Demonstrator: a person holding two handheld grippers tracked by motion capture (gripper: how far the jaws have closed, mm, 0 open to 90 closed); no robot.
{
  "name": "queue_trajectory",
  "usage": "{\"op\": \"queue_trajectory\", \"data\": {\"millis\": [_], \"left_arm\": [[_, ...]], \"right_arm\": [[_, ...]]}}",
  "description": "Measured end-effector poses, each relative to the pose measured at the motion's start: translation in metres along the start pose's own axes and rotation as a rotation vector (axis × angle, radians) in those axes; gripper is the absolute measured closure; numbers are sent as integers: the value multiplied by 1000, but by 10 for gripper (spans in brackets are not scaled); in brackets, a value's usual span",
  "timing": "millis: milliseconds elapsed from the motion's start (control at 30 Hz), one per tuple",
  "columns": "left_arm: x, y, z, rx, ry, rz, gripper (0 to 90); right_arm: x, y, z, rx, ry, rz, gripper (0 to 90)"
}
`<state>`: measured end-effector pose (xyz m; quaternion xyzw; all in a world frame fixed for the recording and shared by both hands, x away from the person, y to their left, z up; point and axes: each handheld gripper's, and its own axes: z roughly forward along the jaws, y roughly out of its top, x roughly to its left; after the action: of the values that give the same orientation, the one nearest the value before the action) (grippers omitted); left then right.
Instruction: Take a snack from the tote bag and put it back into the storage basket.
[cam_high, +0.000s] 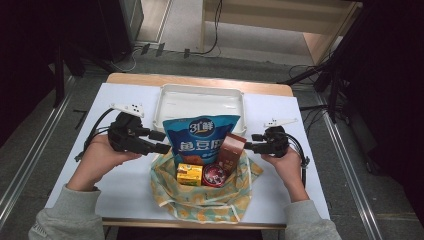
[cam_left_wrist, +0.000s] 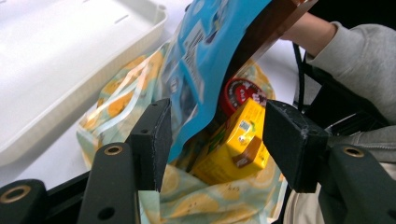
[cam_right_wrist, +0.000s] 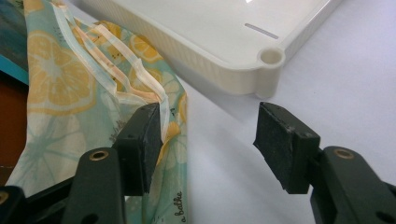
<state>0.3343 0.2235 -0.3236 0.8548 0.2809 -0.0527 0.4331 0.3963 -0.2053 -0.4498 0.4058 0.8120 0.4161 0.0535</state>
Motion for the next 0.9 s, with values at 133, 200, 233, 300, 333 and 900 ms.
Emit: {"op": "queue_trajectory", "data": {"millis": [133,200,233,300,333,900], "left_arm": [[-1,7,3,5,9,8,434],[-2,12,4,4,7,16,439],[-3,14,4,1,4,21,439],[-6,20,5,1,10,30,441],[-8,22,5,2,13,36,442],[-7,44,27,28,13,67,516]], "right_arm": [[1,0,0,0,-1,-2,420],[1,0,0,1,-2,-2,420],[1,0,0,0,-2,0,420],[1,0,-1,-1,-2,0,420],[1,0,-1,-4,-5,2,420],[0,-1,-2,-6,-6,1,420]]}}
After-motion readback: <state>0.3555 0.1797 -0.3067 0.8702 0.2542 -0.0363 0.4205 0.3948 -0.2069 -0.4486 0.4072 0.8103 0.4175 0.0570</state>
